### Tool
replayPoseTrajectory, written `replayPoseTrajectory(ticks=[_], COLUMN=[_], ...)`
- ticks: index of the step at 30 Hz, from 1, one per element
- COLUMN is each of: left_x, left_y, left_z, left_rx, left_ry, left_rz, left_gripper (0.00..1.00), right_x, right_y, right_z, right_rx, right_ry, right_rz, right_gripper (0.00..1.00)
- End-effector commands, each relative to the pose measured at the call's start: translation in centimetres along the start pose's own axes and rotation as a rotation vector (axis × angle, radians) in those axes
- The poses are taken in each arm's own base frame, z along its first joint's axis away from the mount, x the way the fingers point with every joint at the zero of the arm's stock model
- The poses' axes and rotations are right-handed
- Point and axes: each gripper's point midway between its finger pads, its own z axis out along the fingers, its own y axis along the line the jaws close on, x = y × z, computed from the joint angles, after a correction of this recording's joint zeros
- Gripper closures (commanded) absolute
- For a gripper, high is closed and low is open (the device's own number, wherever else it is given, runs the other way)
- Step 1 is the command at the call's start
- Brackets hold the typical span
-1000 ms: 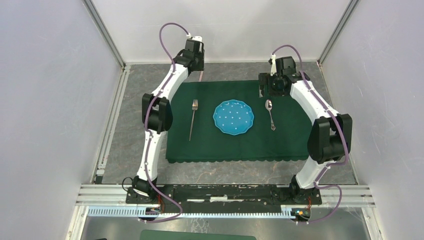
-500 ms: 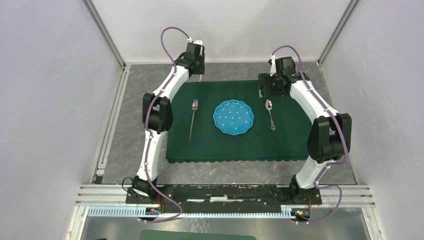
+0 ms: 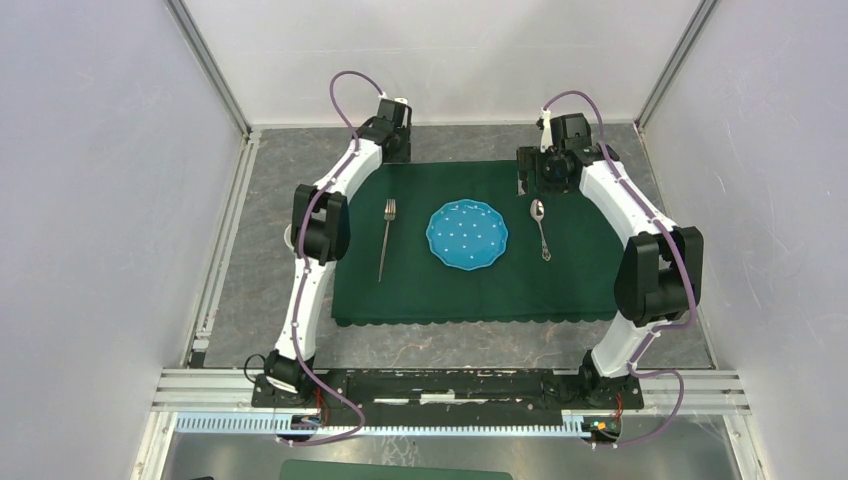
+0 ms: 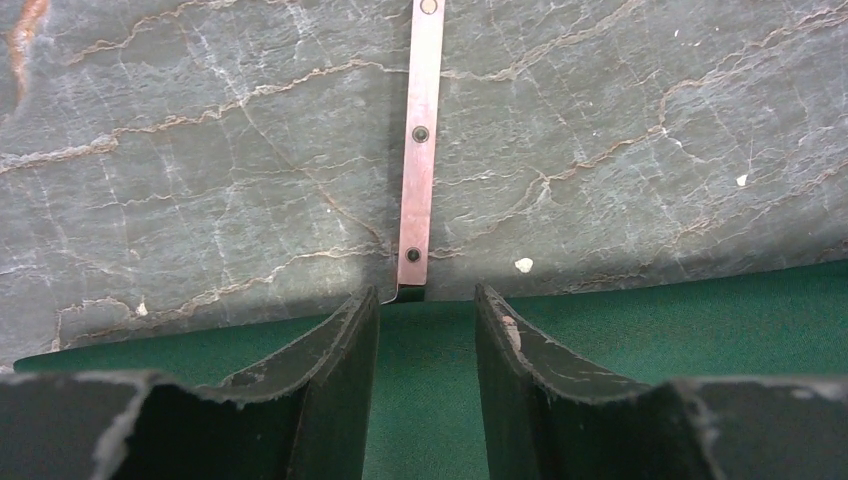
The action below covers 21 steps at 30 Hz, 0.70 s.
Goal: Set the dinner table for one person
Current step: Pick up the knife at the corner of the board.
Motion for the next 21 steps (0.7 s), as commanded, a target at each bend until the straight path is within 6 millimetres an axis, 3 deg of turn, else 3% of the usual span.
replayPoseTrajectory(ticks=[1, 21], left_x=[-0.1, 1.6], left_y=[0.0, 0.9], left_z=[0.5, 2.2], left_rx=[0.003, -0.009], left_ry=[-0.011, 0.024], left_rz=[-0.026, -0.029], left_gripper=[0.53, 0.54], right_x=[-2.0, -2.3], right_y=[-0.1, -0.3], right_z=[-0.7, -0.8], right_rx=[0.003, 0.012], right_ry=[-0.06, -0.064], right_rz=[0.008, 0.015], right_gripper=[0.06, 0.05])
